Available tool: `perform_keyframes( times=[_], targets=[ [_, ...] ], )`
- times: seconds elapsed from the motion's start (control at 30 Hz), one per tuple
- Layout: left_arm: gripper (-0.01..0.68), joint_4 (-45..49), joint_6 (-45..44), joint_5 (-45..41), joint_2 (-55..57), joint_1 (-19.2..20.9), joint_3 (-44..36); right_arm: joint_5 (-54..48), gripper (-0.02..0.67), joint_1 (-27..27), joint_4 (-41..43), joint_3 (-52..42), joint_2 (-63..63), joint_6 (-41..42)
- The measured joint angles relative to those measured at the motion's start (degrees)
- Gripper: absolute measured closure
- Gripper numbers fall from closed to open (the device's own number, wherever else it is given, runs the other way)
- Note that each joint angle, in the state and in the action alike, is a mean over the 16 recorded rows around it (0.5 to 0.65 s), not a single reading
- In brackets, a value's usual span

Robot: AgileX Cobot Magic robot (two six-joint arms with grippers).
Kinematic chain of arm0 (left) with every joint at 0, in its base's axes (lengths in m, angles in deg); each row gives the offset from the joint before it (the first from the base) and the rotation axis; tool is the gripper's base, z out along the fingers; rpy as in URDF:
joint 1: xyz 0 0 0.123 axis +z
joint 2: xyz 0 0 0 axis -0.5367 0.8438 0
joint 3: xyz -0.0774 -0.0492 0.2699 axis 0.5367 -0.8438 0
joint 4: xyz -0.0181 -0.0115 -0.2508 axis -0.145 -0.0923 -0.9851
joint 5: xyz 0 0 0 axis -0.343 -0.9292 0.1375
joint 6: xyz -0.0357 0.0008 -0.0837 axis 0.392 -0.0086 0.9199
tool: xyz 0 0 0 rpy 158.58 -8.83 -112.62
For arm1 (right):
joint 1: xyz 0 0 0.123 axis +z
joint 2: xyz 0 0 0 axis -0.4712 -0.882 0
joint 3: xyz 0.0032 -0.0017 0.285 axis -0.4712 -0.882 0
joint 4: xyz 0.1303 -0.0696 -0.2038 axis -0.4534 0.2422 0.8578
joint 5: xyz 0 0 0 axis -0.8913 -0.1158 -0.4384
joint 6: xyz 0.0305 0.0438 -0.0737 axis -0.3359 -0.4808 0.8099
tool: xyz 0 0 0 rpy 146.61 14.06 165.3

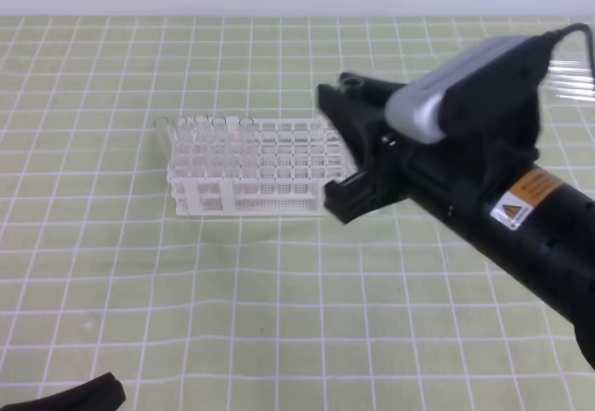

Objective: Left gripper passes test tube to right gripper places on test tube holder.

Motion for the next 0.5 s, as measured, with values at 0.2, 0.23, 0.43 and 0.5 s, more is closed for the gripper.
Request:
perform_keyframes(
  times=[0.2,0.23,0.43,0.5],
  targets=[
    [0.675,0.0,0.0,0.1,0.0,0.0,-0.1,8.7,0.550,-0.7,0.2,0.1,-4.0,0.4],
    [0.675,0.0,0.0,0.0,0.0,0.0,0.0,10.1,0.550,-0.9,0.2,0.4,-5.1,0.4],
    [0.675,0.0,0.0,0.0,0.0,0.0,0.0,16.1,0.550,-2.5,1.2,4.9,-13.0,0.0],
    [0.675,0.0,0.0,0.0,0.0,0.0,0.0,16.5,0.550,-3.4,2.2,7.3,-15.9,-0.8]
  ],
)
